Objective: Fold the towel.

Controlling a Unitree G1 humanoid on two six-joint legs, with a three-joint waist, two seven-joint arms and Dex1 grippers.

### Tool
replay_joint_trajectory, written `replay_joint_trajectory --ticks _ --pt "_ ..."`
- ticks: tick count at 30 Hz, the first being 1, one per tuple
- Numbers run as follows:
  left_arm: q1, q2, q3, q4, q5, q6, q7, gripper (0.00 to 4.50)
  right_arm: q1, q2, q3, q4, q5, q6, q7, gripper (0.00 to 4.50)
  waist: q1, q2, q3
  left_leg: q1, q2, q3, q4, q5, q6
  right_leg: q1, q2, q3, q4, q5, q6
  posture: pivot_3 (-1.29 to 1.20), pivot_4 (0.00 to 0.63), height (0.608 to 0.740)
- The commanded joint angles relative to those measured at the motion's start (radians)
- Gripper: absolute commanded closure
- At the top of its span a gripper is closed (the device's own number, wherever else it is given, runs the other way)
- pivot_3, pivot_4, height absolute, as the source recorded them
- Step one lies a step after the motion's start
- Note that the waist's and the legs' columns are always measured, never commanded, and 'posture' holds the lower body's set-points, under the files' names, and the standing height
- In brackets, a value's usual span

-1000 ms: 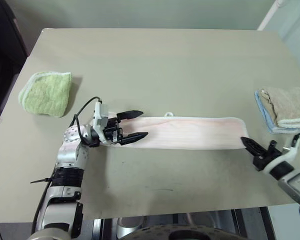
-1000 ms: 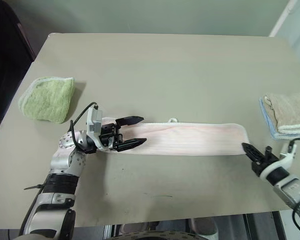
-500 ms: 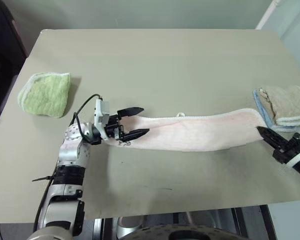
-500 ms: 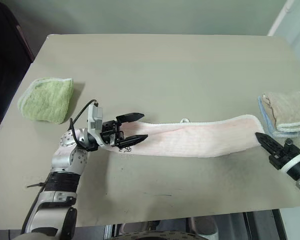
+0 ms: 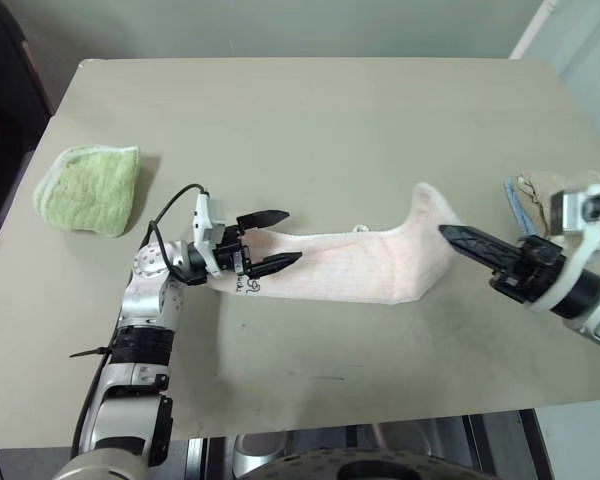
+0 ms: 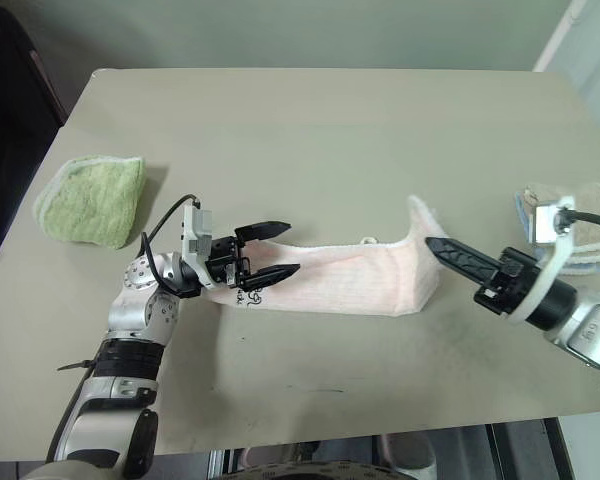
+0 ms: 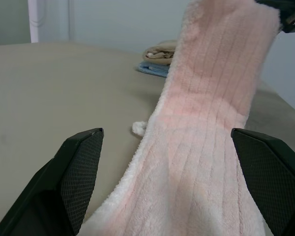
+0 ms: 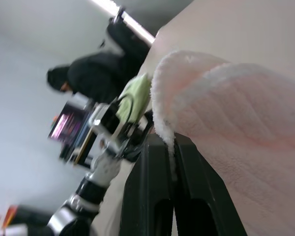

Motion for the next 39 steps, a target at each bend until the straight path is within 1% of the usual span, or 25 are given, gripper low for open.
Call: replay_joint_trajectory --ticks 1,6,9,11,16,19,21,23,26,29,32,37,38,39 --pt "-0.017 -0.007 -0.006 -0.017 0.004 -0.012 0.008 0.00 -0.066 0.020 0.099 -0.006 -0.015 -0.018 -0.030 4.48 -0.001 0.000 0.000 0.000 0.000 0.000 0.000 0.000 0.000 0.000 0.000 0.000 0.000 0.000 0.000 0.00 0.150 0.740" --pt "-0.019 -0.009 -0.007 -0.025 0.008 -0.009 0.014 0.00 -0.147 0.076 0.248 0.035 -0.121 -0.002 -0.075 4.48 -0.002 0.000 0.000 0.000 0.000 0.000 0.000 0.001 0.000 0.000 0.000 0.000 0.000 0.001 0.002 0.00 0.150 0.740" --pt "-0.019 -0.010 -0.008 -0.035 0.008 -0.001 0.018 0.00 -0.192 0.145 0.335 0.056 -0.190 0.002 -0.111 4.48 -0.004 0.000 0.000 0.001 0.000 0.000 0.001 0.002 0.000 0.000 0.000 0.000 0.000 0.002 0.002 0.00 0.150 0.740" --pt "-0.018 -0.011 -0.010 -0.039 0.009 0.000 0.021 0.00 -0.209 0.175 0.369 0.066 -0.225 0.009 -0.129 4.48 -0.005 0.000 0.000 0.001 0.000 0.000 0.001 0.003 0.001 0.000 0.000 0.000 0.001 0.002 0.002 0.00 0.150 0.740" --pt "-0.016 -0.011 -0.012 -0.045 0.011 0.002 0.027 0.00 -0.242 0.235 0.426 0.084 -0.267 0.028 -0.173 4.48 -0.005 0.000 0.000 0.001 0.000 0.000 0.001 0.003 0.001 0.000 -0.001 0.000 0.000 0.003 0.002 0.00 0.150 0.740" --pt "-0.014 -0.011 -0.013 -0.046 0.012 0.001 0.029 0.00 -0.250 0.251 0.443 0.093 -0.300 0.048 -0.178 4.48 -0.005 0.000 0.000 0.001 0.000 0.000 0.001 0.003 0.000 0.000 -0.001 -0.001 0.001 0.002 0.002 0.00 0.150 0.740" --pt "-0.014 -0.012 -0.013 -0.043 0.011 0.000 0.028 0.00 -0.254 0.259 0.445 0.087 -0.338 0.050 -0.167 4.48 -0.005 0.000 0.000 0.000 0.000 0.000 0.001 0.003 0.000 0.000 -0.001 -0.001 0.001 0.002 0.002 0.00 0.150 0.740" --pt "-0.014 -0.007 -0.015 -0.039 0.007 0.017 0.020 0.00 -0.259 0.273 0.445 0.073 -0.416 0.034 -0.149 4.48 -0.005 0.000 0.000 0.000 0.000 0.000 0.001 0.003 0.000 0.000 -0.001 -0.001 0.001 0.003 0.002 0.00 0.150 0.740" --pt "-0.019 -0.017 -0.003 -0.025 0.005 -0.004 0.028 0.00 -0.257 0.302 0.447 0.077 -0.499 0.018 -0.141 4.48 -0.006 0.000 0.000 0.000 0.000 0.000 0.001 0.003 0.000 0.000 -0.001 -0.001 0.001 0.003 0.001 0.00 0.150 0.740" --pt "-0.024 -0.016 -0.001 -0.010 0.009 -0.015 0.024 0.00 -0.249 0.329 0.436 0.053 -0.538 0.016 -0.107 3.81 -0.006 0.000 0.000 0.000 0.000 0.000 0.001 0.003 0.000 0.000 -0.001 -0.001 0.001 0.003 0.001 0.00 0.150 0.740" --pt "-0.029 -0.011 0.002 0.010 0.011 -0.027 0.013 0.00 -0.244 0.342 0.428 0.035 -0.554 0.024 -0.083 2.87 -0.006 0.000 0.000 0.000 0.000 0.000 0.001 0.004 0.000 0.000 -0.001 -0.001 0.001 0.003 0.001 0.00 0.150 0.740" --pt "-0.060 -0.007 0.016 0.059 0.010 -0.056 0.005 0.00 -0.219 0.321 0.401 -0.031 -0.523 0.040 -0.018 1.04 -0.005 0.000 0.000 0.000 0.000 0.000 0.001 0.004 -0.001 0.000 -0.001 -0.001 0.001 0.003 0.000 0.00 0.150 0.740" --pt "-0.071 -0.007 0.020 0.075 0.013 -0.064 0.009 0.00 -0.207 0.310 0.386 -0.048 -0.505 0.040 0.001 0.75 -0.003 0.000 0.000 0.000 0.000 0.000 0.001 0.004 -0.002 0.000 -0.001 -0.001 0.001 0.003 0.000 0.00 0.150 0.740" --pt "-0.084 -0.010 0.025 0.090 0.011 -0.071 0.010 0.00 -0.194 0.305 0.361 -0.063 -0.466 0.033 0.027 0.35 -0.003 0.000 0.000 0.000 0.000 0.000 0.001 0.005 -0.002 0.000 -0.001 -0.001 0.001 0.003 0.000 0.00 0.150 0.740"
